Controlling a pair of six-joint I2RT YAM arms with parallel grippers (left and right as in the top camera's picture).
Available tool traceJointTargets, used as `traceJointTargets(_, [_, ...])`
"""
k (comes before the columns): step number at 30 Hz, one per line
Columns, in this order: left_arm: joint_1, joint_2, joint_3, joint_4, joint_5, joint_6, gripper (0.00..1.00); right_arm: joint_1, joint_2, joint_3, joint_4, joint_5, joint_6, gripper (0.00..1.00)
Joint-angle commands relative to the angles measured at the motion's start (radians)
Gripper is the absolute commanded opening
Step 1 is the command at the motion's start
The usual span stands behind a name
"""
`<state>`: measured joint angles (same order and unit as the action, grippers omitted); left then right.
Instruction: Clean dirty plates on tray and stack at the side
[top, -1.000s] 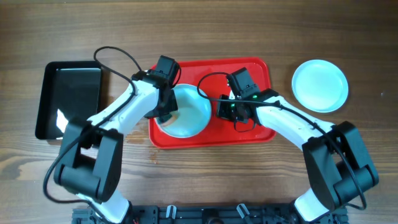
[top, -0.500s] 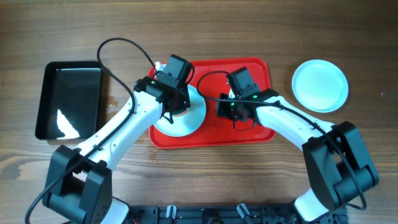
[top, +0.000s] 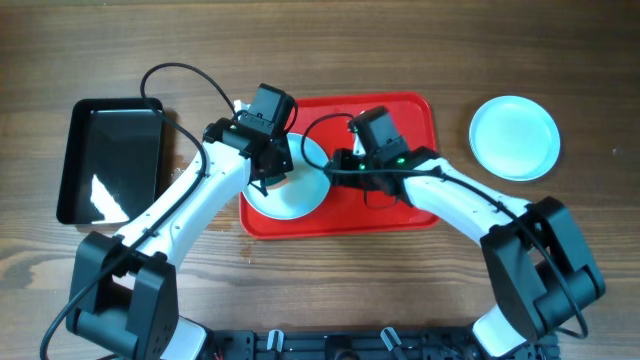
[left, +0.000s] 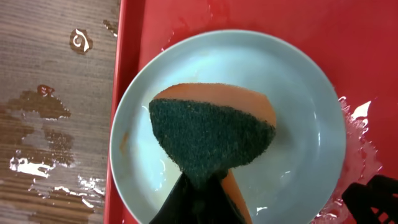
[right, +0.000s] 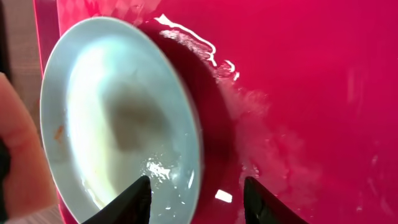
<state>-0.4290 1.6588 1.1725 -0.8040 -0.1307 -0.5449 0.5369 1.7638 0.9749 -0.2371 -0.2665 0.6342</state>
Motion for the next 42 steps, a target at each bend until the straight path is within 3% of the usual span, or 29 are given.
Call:
traceJointTargets(1, [0.002, 0.011, 0.010, -0.013, -0.017, -0.017, 0.04, 0.010, 0.013, 0.005, 0.020, 0.051, -0.021, 0.47])
traceJointTargets(15, [0.002, 0.011, 0.010, -0.025, -0.021, -0.017, 0.04, 0.010, 0.179, 0.105, 0.015, -0.041, -0.051, 0.41])
traceJointTargets(21, [0.002, 0.011, 0.010, -0.024, -0.021, -0.017, 0.04, 0.010, 0.197, 0.106, -0.017, 0.018, -0.038, 0.05])
traceJointTargets(30, [0.002, 0.011, 0.010, -0.020, -0.007, -0.021, 0.04, 0.010, 0.205, 0.106, -0.075, 0.103, -0.001, 0.04])
traceJointTargets(35, [0.000, 0.011, 0.010, 0.035, 0.141, -0.021, 0.04, 0.010, 0.196, 0.106, -0.107, 0.127, 0.023, 0.04])
traceJointTargets(42, [-0.031, 0.039, 0.010, 0.120, 0.217, -0.025, 0.04, 0.005, 0.160, 0.106, -0.181, 0.196, 0.072, 0.04])
